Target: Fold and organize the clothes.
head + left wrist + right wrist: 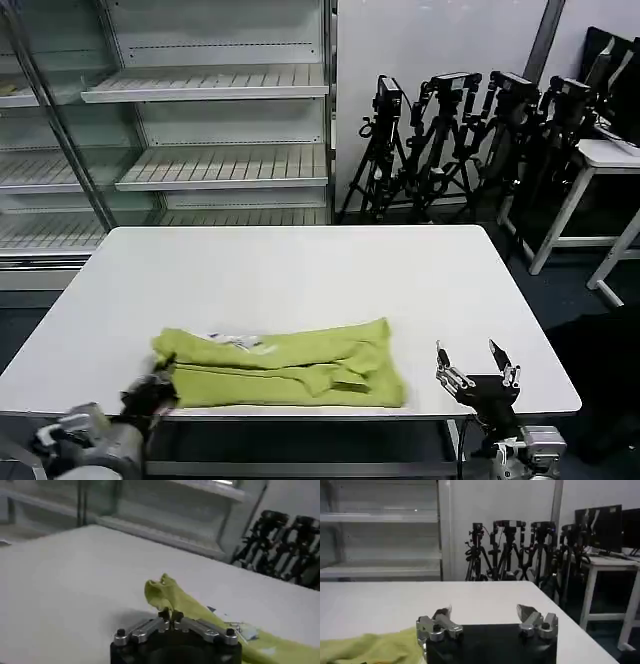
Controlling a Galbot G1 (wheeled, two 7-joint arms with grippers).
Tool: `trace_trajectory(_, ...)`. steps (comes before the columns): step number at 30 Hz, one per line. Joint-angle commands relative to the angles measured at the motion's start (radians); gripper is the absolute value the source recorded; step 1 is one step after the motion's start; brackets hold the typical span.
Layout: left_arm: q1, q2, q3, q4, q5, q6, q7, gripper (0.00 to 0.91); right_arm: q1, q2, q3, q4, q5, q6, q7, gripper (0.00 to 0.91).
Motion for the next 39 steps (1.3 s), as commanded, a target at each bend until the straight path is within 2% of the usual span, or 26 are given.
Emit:
trace_trajectory(1, -0.030, 0.163, -0.315, -0.037, -0.360, 0.036, 0.002, 0.030, 0.007, 0.001, -0.010, -0.006, 0.000, -0.001, 0.002, 0.907)
trace_trajectory(5, -0.045, 0.118, -0.208, -0.139, -0.573, 0.079, 0.010, 0.030, 0.005, 0.003, -0.017, -0.012, -0.004, -0.001, 0.002, 0.907)
trace_trajectory(8, -0.080, 0.032, -0.079, -0.186, -0.649, 0.088, 0.018, 0.030, -0.003, 0.010, -0.017, -0.011, -0.010, -0.001, 0.003, 0.907)
trace_trajectory(12, -0.117, -0.064, 0.138, -0.173, -0.570, 0.075, 0.030, 0.030, -0.026, 0.018, -0.005, -0.008, -0.022, 0.005, 0.000, 0.907)
trace_trajectory(17, -0.161, -0.124, 0.298, -0.119, -0.498, 0.054, 0.043, 0.030, -0.050, 0.033, 0.013, -0.003, -0.031, 0.009, -0.001, 0.907)
trace_trajectory(25, -0.257, -0.161, 0.457, 0.028, -0.406, 0.031, 0.056, 0.030, -0.072, 0.053, 0.019, -0.003, -0.054, 0.017, -0.002, 0.907)
trace_trajectory(32, -0.312, -0.171, 0.518, 0.129, -0.316, 0.011, 0.064, 0.040, -0.083, 0.058, 0.026, 0.004, -0.059, 0.017, -0.001, 0.907)
trace_trajectory(33, -0.316, -0.172, 0.522, 0.131, -0.302, 0.010, 0.067, 0.121, -0.083, 0.058, 0.027, 0.004, -0.060, 0.017, -0.001, 0.907)
trace_trajectory(34, -0.318, -0.173, 0.526, 0.147, -0.277, 0.011, 0.074, 0.262, -0.085, 0.058, 0.028, 0.006, -0.060, 0.017, -0.001, 0.907)
trace_trajectory(35, -0.318, -0.172, 0.531, 0.151, -0.256, 0.019, 0.084, 0.907, -0.086, 0.058, 0.029, 0.008, -0.060, 0.017, -0.001, 0.907)
trace_trajectory(39, -0.306, -0.166, 0.541, 0.151, -0.157, 0.012, 0.108, 0.907, -0.086, 0.057, 0.030, 0.014, -0.060, 0.016, -0.001, 0.907)
